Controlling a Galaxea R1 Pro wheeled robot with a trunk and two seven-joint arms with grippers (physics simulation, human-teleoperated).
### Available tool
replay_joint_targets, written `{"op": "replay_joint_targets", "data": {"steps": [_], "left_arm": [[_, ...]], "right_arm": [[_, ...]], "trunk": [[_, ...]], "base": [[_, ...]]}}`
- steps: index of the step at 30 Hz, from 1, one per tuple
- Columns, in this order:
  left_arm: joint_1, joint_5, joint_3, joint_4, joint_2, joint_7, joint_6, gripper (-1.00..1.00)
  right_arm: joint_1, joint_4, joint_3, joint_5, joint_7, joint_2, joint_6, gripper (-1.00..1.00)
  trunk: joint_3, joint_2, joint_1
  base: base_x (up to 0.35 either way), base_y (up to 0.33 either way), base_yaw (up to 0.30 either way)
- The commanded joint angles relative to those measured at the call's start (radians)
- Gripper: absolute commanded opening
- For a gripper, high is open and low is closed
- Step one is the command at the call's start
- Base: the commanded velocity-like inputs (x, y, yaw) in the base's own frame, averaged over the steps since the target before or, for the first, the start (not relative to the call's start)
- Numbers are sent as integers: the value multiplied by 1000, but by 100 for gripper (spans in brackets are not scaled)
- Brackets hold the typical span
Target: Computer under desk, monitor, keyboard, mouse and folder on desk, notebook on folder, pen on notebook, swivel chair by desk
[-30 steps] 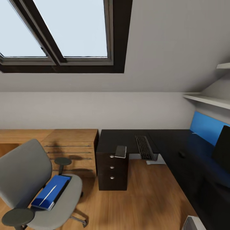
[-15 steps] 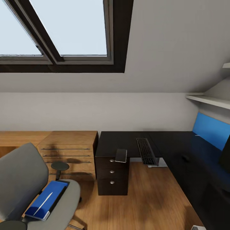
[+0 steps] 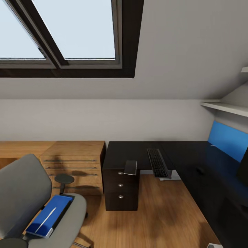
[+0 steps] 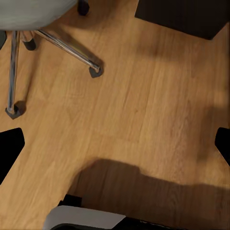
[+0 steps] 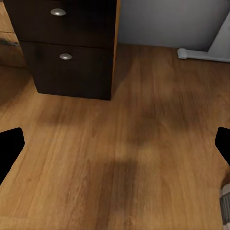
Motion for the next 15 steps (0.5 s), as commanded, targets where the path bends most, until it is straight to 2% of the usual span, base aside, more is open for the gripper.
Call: {"op": "replay_joint_targets", "data": {"steps": [1, 3, 5, 7, 11, 15], "left_arm": [[1, 8, 2, -44, -3, -2, 59, 100], [1, 9, 1, -143, -8, -2, 202, 100], [1, 9, 1, -204, -11, -2, 290, 100], [1, 9, 0, -241, -15, -3, 339, 100], [1, 9, -1, -267, -19, -4, 375, 100], [1, 10, 2, -269, -18, -7, 382, 100]], "right_arm": [[-1, 2, 0, 10, -11, 1, -2, 100], [-1, 2, 0, 10, -11, 3, -2, 100], [-1, 2, 0, 9, -11, 4, -2, 100], [-1, 2, -1, 9, -11, 3, -2, 100], [-1, 2, -2, 9, -10, 3, -2, 100], [-1, 2, -3, 8, -10, 3, -2, 100]], "trunk": [[-3, -8, 4], [-10, -22, 12], [-16, -36, 20], [-22, -50, 27], [-25, -57, 31], [-25, -57, 31]], "base": [[0, 0, -8], [0, 0, -86], [0, 0, -169], [0, 0, -219], [0, 0, -252], [0, 0, -265]]}}
